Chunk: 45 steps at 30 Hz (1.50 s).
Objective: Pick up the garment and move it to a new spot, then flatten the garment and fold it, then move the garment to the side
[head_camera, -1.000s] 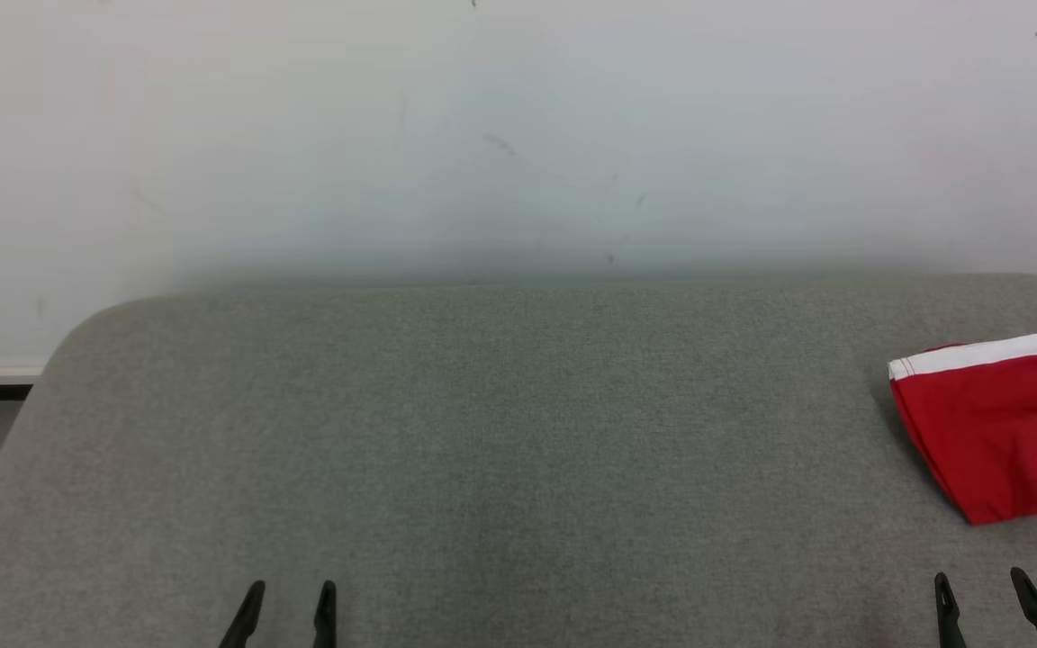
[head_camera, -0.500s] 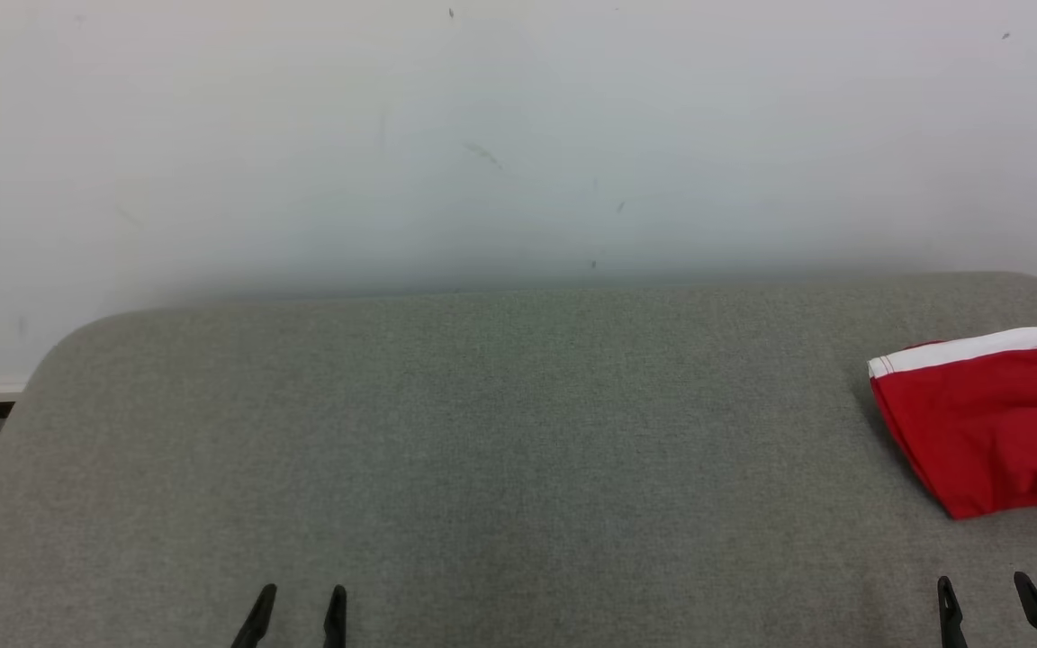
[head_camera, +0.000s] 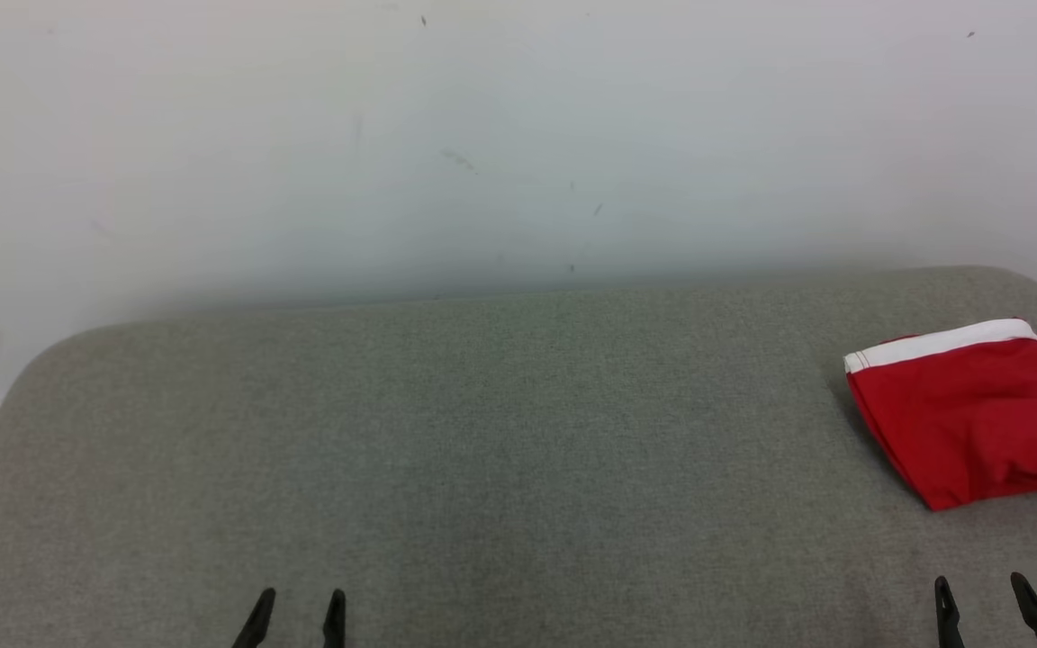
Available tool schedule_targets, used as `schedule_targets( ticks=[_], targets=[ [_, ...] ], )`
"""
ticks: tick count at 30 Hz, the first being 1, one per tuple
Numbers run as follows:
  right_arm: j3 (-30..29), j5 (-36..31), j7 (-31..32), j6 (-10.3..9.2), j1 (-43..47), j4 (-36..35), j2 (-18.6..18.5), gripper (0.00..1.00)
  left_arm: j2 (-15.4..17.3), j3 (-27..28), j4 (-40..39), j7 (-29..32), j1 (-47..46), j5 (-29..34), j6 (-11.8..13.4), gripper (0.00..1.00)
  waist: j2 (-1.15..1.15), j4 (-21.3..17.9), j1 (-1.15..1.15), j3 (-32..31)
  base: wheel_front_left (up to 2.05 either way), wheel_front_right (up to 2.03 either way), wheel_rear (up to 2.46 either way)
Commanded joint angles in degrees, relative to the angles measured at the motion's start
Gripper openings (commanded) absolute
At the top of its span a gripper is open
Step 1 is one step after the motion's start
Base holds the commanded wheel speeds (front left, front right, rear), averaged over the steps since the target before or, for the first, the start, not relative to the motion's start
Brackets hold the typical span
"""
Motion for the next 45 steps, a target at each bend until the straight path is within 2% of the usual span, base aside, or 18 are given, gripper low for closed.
schedule_targets(
  ticks=[1, 7, 13, 22, 23, 28, 45],
  targets=[
    [0.2, 0.3, -0.1, -0.12, 0.3, 0.3, 0.0, 1.00, 0.2, 0.1, 0.2, 0.0, 0.5, 0.2, 0.1, 1.00, 0.00, 0.0, 0.00, 0.0, 0.00, 0.00, 0.00],
    [2.2, 1.1, -0.1, -0.12, 0.2, 0.9, 0.0, 1.00, 0.2, -0.2, 0.4, 0.0, 0.1, 0.3, 0.1, 1.00, 0.00, 0.3, 0.00, 0.2, 0.00, 0.00, 0.00],
    [4.3, 2.5, -0.1, -0.12, -0.2, 1.3, -0.2, 1.00, 0.2, -0.4, 0.4, 0.0, -0.1, 0.3, 1.2, 1.00, 0.00, 0.9, 0.00, 0.4, 0.00, 0.00, 0.00],
    [5.0, 3.0, -0.1, -0.12, -0.2, 1.0, -0.7, 1.00, 0.2, -0.5, 0.6, 0.0, 0.2, -0.5, 1.8, 1.00, 0.00, 1.4, 0.00, 0.3, 0.00, 0.00, 0.00],
    [5.0, 2.9, 0.0, 0.00, -0.1, 1.1, -0.4, 0.00, 0.0, -0.6, 0.5, 0.0, 0.0, -0.4, 1.9, 0.00, 0.00, 1.5, 0.00, 0.3, 0.00, 0.00, 0.00],
    [4.9, 3.6, 0.6, 0.01, 0.2, 3.3, 0.2, 0.00, -0.2, -0.7, 2.9, 0.2, 0.4, -1.1, 1.9, 0.00, 0.00, 1.5, 0.00, 0.4, 0.00, 0.00, 0.00],
    [4.2, 23.6, 5.3, -0.01, -2.6, 2.7, 0.1, 0.00, -0.1, 1.7, 3.6, 5.0, -3.0, -20.0, 0.4, 0.00, 0.00, 2.2, 0.00, 0.8, 0.00, 0.00, 0.00]
  ],
)
